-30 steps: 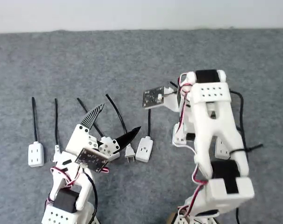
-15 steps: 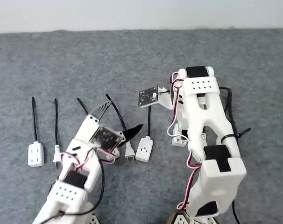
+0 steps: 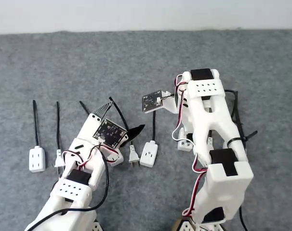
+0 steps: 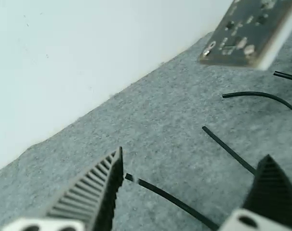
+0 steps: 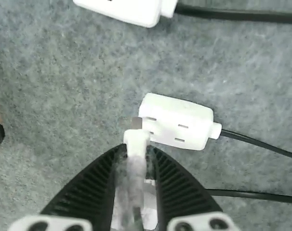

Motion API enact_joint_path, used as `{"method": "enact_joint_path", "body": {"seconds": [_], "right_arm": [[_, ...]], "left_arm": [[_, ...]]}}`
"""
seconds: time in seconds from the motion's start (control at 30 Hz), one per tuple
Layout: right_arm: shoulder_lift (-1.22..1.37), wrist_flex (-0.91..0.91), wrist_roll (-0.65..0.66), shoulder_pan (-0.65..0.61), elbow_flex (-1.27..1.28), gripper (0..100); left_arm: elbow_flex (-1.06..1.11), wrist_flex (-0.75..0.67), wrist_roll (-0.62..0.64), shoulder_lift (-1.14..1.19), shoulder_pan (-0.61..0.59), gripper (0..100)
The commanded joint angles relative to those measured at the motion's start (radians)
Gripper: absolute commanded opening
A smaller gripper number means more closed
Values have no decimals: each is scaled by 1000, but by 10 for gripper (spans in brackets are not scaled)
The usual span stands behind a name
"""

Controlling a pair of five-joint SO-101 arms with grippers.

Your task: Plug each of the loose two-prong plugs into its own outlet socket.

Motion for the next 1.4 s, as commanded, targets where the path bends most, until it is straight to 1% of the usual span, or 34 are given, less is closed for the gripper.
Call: {"method": "enact_joint_path", "body": {"seconds": [0.0, 0.23, 0.5, 0.67, 0.87, 1.07, 1.37], "right_arm": [[-12, -10, 46, 13, -54, 9], [-10, -22, 46, 15, -48, 9], [73, -22, 44, 31, -57, 9], [74, -12, 44, 51, -115, 9], [81, 93, 44, 45, -226, 9], [91, 90, 44, 47, -226, 9], [174, 81, 41, 47, -262, 9]], "left_arm": [[-42, -26, 0, -14, -5, 412], [-42, -26, 0, -14, -5, 412], [-42, -26, 0, -17, -5, 412], [-42, -26, 0, -18, -5, 412], [-42, -26, -2, -18, -5, 412], [-41, -26, -2, -18, -5, 412], [-41, -26, -2, -18, -3, 412]]}}
